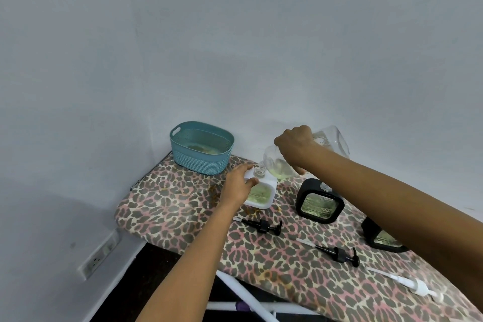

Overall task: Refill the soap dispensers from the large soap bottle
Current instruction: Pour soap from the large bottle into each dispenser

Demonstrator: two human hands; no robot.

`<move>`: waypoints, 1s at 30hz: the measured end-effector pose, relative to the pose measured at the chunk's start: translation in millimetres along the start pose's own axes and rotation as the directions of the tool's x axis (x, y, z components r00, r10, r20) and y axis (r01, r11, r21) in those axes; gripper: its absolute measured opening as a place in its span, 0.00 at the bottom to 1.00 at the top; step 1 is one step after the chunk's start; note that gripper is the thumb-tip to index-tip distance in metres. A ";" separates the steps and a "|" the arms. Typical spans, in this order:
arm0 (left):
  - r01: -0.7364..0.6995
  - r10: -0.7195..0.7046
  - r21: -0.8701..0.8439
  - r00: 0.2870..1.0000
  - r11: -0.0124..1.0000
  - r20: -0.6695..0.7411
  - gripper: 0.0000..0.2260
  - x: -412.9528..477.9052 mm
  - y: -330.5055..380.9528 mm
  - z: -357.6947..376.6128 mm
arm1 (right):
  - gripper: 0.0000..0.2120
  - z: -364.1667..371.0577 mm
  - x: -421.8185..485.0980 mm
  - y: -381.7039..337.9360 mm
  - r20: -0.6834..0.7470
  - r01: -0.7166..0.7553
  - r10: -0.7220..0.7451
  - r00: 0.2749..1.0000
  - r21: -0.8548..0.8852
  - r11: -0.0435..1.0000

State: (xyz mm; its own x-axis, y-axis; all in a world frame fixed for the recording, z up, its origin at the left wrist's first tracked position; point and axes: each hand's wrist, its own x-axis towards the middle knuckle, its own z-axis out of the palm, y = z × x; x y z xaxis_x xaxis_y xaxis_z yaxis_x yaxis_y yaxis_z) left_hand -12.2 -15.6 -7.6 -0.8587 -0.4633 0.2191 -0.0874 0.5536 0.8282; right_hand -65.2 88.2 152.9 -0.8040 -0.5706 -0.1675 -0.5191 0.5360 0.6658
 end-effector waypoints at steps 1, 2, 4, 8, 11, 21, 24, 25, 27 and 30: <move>-0.001 0.001 0.001 1.000 1.000 0.000 0.20 0.2 -0.1 0.1 | 0.21 -0.2 -0.5 -0.4 -0.005 0.002 -0.002 1.000 -0.006 1.000; 0.000 0.000 0.002 1.000 1.000 -0.001 0.20 0.3 -0.3 0.1 | 0.20 -0.5 -1.0 -0.8 -0.011 0.003 -0.004 1.000 -0.012 1.000; 0.005 -0.005 0.003 1.000 1.000 -0.003 0.20 0.6 -0.8 0.5 | 0.19 -0.6 -1.1 -1.8 -0.030 0.006 -0.007 1.000 -0.027 1.000; 0.008 -0.008 -0.003 1.000 1.000 -0.005 0.20 0.5 -1.6 1.0 | 0.17 0.8 1.8 -3.9 -0.055 0.011 -0.013 0.998 -0.049 0.999; 0.010 -0.010 -0.004 1.000 1.000 -0.007 0.20 0.7 -1.8 1.2 | 0.16 3.4 6.2 -7.2 -0.077 0.008 -0.013 0.997 -0.064 0.998; 0.009 -0.009 0.007 1.000 1.000 -0.003 0.20 2.2 -3.2 2.4 | 0.15 3.8 12.8 -13.8 -0.115 0.006 -0.021 0.993 -0.128 0.992; 0.008 -0.008 0.005 1.000 1.000 -0.001 0.19 2.4 -3.5 2.4 | 0.16 2.8 13.5 -15.6 -0.121 0.004 -0.023 0.992 -0.156 0.988; 0.008 -0.008 0.006 1.000 1.000 0.000 0.19 2.5 -3.6 2.4 | 0.16 2.6 13.6 -16.2 -0.123 0.003 -0.024 0.992 -0.166 0.986; 0.005 -0.005 0.004 1.000 1.000 0.000 0.19 2.7 -4.1 2.5 | 0.16 1.9 14.0 -17.4 -0.128 0.001 -0.025 0.991 -0.184 0.983; 0.001 -0.001 0.003 1.000 1.000 -0.005 0.18 2.3 -4.5 2.5 | 0.16 1.4 15.5 -19.3 -0.139 -0.002 -0.027 0.990 -0.203 0.979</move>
State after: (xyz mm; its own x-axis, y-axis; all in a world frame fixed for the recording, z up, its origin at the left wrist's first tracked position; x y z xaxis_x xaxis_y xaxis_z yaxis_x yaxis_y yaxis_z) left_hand -15.0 -17.4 -12.1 -0.8560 -0.4675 0.2205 -0.0901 0.5551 0.8269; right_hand -68.0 69.9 136.5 -0.7416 -0.6658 -0.0822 -0.4475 0.3997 0.8000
